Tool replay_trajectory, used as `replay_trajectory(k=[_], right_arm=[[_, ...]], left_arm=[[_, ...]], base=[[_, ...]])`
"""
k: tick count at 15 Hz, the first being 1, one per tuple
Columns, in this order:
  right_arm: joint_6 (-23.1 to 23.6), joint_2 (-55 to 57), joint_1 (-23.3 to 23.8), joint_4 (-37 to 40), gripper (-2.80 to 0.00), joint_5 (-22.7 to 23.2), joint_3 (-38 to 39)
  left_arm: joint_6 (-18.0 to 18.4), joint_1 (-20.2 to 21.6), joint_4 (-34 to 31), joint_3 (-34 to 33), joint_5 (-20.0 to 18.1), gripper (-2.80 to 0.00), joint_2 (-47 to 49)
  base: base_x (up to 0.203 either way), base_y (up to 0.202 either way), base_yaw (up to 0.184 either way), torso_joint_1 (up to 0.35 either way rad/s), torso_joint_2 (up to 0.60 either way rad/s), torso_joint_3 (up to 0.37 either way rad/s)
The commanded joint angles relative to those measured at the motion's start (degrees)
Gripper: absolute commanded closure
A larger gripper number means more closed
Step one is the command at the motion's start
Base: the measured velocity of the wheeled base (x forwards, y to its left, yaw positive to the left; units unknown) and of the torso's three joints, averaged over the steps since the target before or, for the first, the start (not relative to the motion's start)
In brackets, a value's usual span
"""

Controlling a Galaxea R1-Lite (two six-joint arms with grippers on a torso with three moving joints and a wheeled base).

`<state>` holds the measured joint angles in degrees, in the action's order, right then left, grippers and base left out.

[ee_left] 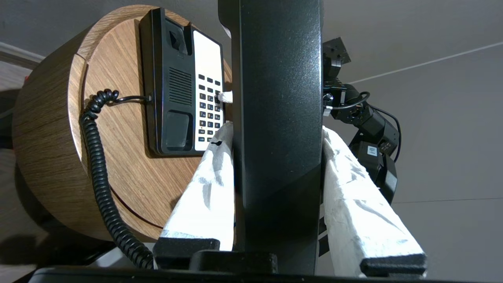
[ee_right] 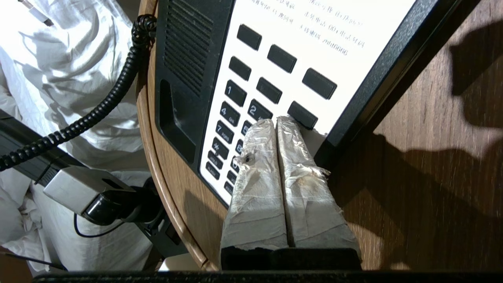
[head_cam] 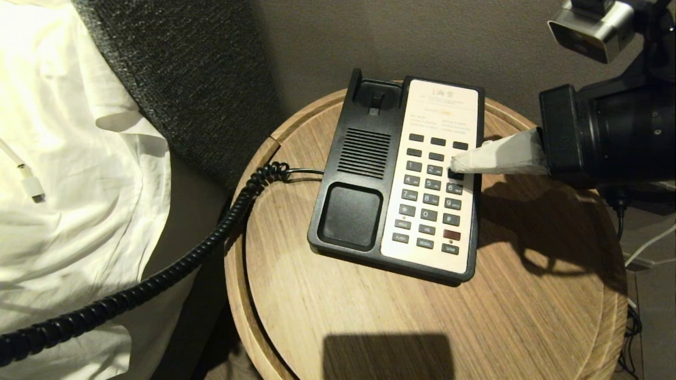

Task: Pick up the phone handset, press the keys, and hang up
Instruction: Dial the number

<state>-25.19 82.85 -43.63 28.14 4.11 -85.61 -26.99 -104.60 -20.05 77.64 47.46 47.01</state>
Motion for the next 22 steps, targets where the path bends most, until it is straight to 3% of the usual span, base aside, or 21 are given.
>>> replay_trajectory(k=[1, 22], right_arm=[[-0.05, 0.11, 0.04, 0.07, 0.0, 0.02, -0.08], [2.6, 1.09, 0.12, -0.02, 0.0, -2.09, 1.42]], left_arm=[[-0.17, 0.01, 0.24, -0.11, 0.27, 0.0, -0.07], [-0.17, 0.27, 0.37, -1.26, 0.35, 0.0, -0.95]], base=[[0.0, 0.0, 0.0, 0.0, 0.0, 0.0], [0.0, 0.0, 0.0, 0.0, 0.0, 0.0]])
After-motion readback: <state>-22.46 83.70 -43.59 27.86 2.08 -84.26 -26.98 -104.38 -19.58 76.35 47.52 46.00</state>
